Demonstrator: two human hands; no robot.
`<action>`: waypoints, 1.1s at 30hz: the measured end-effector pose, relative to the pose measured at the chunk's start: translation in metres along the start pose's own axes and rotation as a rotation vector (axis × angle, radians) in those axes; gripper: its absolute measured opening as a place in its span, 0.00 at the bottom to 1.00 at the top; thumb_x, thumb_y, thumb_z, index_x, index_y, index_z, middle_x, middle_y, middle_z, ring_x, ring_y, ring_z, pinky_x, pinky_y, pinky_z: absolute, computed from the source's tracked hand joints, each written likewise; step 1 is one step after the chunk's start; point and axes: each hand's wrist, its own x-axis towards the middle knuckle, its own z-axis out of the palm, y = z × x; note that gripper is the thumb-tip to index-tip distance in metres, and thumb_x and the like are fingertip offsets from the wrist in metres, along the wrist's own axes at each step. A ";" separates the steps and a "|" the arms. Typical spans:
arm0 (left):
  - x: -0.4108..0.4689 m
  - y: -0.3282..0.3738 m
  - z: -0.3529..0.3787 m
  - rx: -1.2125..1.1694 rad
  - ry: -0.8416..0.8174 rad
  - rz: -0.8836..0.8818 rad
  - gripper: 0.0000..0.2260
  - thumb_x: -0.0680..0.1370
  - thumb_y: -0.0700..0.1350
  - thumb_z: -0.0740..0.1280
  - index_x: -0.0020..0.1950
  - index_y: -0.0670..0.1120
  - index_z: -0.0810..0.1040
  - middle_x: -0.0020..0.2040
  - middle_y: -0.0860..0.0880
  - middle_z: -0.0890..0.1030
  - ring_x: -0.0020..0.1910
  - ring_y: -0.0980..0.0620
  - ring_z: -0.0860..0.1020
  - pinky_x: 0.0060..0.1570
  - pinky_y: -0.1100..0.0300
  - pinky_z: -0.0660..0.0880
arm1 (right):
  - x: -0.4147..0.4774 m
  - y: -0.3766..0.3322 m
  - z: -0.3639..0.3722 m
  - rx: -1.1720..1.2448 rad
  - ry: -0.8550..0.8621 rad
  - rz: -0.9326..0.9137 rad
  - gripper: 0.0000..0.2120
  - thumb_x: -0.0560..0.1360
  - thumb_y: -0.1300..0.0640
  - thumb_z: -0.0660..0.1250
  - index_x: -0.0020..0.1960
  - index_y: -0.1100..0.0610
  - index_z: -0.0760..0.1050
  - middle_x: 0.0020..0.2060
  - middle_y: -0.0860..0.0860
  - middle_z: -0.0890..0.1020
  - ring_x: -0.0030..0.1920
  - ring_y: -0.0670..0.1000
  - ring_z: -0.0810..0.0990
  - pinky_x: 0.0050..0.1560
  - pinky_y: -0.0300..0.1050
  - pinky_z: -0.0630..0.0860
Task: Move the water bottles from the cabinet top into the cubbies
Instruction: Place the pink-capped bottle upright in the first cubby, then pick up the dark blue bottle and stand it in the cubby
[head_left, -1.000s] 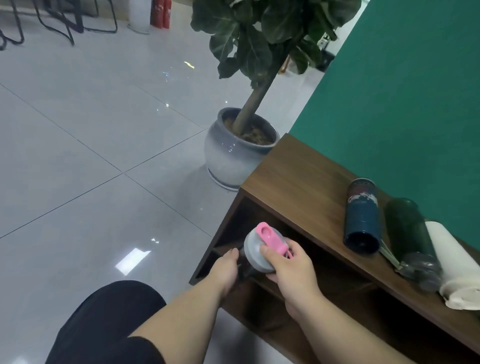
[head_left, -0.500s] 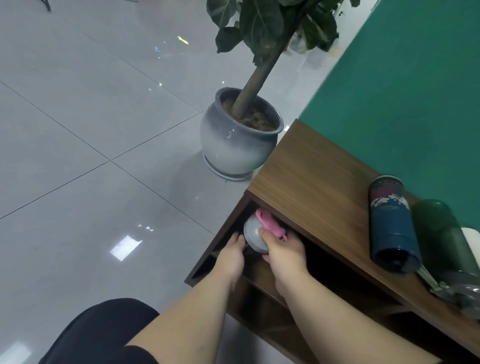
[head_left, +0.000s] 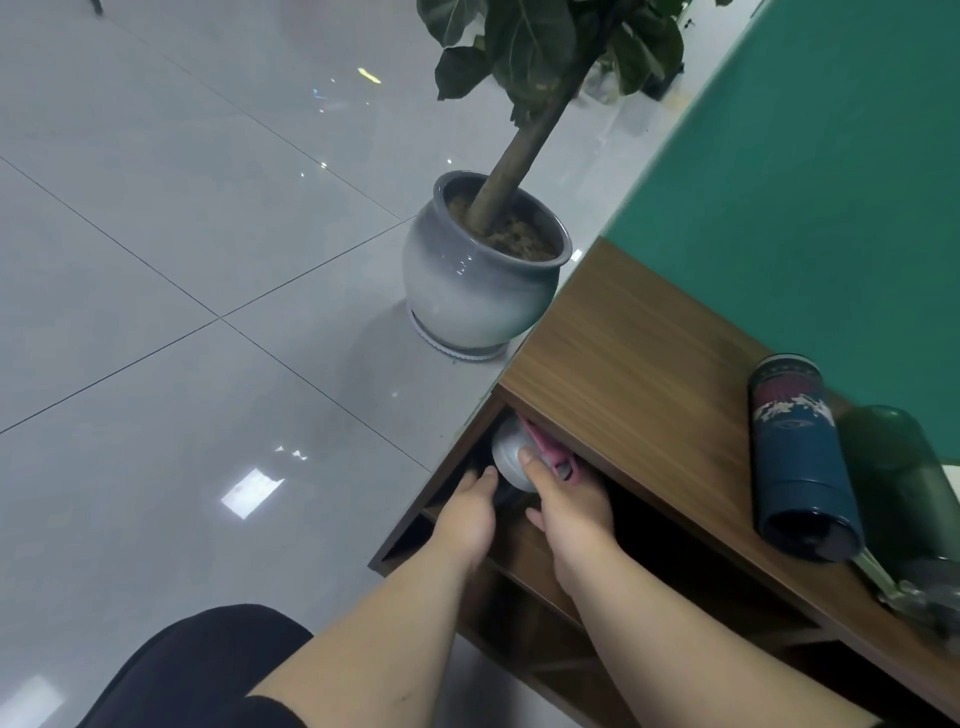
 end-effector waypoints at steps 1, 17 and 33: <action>-0.002 0.001 0.000 0.003 -0.002 0.001 0.32 0.81 0.58 0.59 0.81 0.49 0.54 0.81 0.48 0.59 0.79 0.47 0.58 0.78 0.47 0.55 | -0.001 0.000 -0.002 -0.008 -0.020 0.004 0.10 0.71 0.52 0.78 0.43 0.49 0.76 0.40 0.46 0.80 0.42 0.47 0.81 0.62 0.56 0.80; -0.080 0.005 0.009 0.297 0.032 0.001 0.28 0.77 0.54 0.64 0.76 0.49 0.66 0.67 0.43 0.77 0.63 0.42 0.77 0.66 0.46 0.72 | -0.102 -0.011 -0.104 -0.049 -0.178 -0.210 0.09 0.80 0.58 0.65 0.51 0.55 0.85 0.44 0.52 0.88 0.49 0.51 0.86 0.50 0.50 0.83; -0.146 -0.017 0.035 0.385 -0.131 0.033 0.10 0.80 0.54 0.61 0.55 0.53 0.79 0.57 0.48 0.80 0.52 0.47 0.82 0.45 0.56 0.73 | -0.057 -0.073 -0.175 -0.874 0.393 -0.397 0.41 0.66 0.42 0.72 0.74 0.52 0.63 0.60 0.56 0.75 0.55 0.61 0.79 0.51 0.54 0.79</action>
